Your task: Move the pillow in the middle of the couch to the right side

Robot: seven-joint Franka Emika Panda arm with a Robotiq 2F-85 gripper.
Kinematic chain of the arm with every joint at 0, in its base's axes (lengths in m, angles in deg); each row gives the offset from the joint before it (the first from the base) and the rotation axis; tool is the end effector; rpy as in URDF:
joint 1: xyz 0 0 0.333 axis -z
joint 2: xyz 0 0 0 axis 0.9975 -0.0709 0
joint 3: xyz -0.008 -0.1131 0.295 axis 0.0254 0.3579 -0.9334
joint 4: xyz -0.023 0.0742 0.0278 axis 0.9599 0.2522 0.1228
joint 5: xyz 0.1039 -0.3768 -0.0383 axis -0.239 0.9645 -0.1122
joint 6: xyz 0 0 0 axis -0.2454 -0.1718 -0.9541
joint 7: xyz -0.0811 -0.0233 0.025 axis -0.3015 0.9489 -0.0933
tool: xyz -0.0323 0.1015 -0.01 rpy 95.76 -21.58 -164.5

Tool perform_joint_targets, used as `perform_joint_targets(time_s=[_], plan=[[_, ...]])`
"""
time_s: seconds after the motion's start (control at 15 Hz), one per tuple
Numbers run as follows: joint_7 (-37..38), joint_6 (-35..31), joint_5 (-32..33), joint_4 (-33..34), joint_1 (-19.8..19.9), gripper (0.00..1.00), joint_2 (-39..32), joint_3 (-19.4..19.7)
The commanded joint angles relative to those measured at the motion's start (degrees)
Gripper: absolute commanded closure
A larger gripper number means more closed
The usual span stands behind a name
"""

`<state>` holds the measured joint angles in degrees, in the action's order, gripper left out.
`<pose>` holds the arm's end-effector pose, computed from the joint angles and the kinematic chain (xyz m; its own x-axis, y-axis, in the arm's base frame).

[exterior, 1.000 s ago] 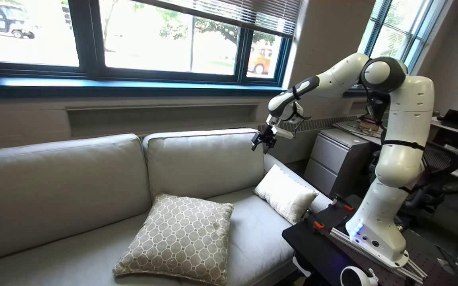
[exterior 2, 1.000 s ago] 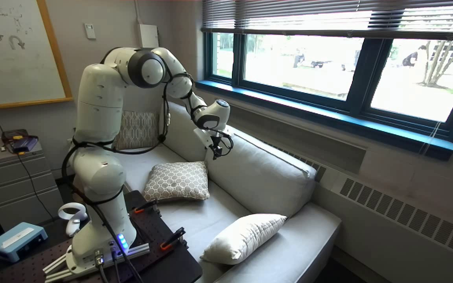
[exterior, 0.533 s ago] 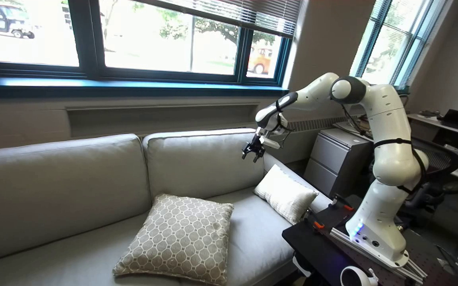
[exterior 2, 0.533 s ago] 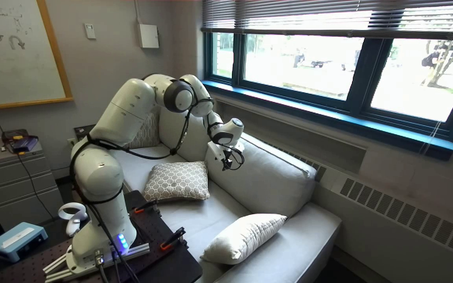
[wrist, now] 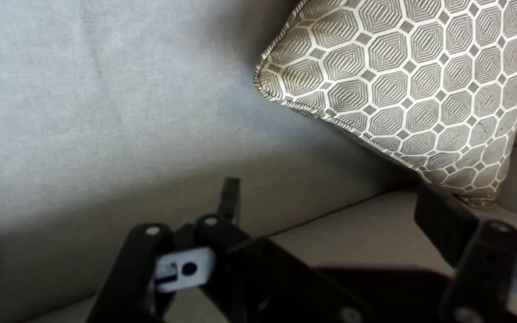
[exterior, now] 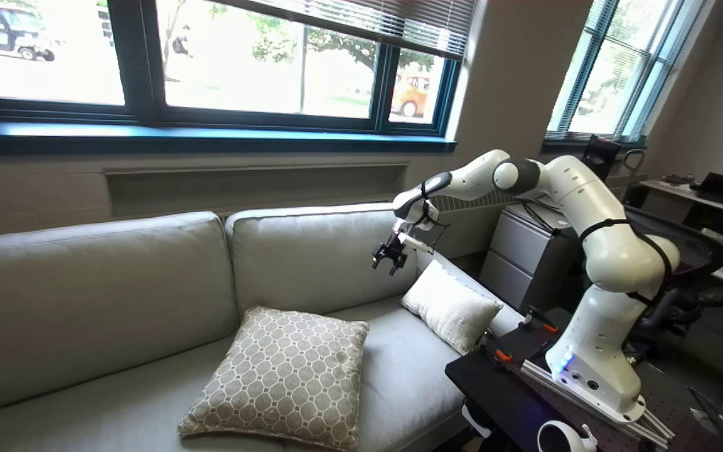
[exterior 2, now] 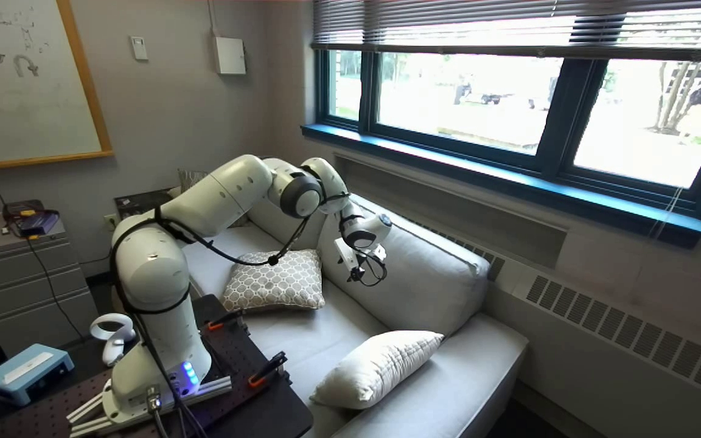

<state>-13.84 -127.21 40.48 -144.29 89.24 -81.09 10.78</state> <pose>0.6930 0.0642 0.0636 0.9784 -0.1031 -0.1790 -0.1729 -0.8832 -0.4361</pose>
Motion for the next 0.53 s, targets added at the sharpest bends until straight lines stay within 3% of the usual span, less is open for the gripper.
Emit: perform_joint_targets(time_s=[0.0, 0.47], plan=[[0.9, 7.4, 2.3, 13.4, 0.7, 0.00, -10.2, -1.8], [2.4, 20.2, 3.0, 29.7, -2.3, 0.00, -23.7, -2.8]])
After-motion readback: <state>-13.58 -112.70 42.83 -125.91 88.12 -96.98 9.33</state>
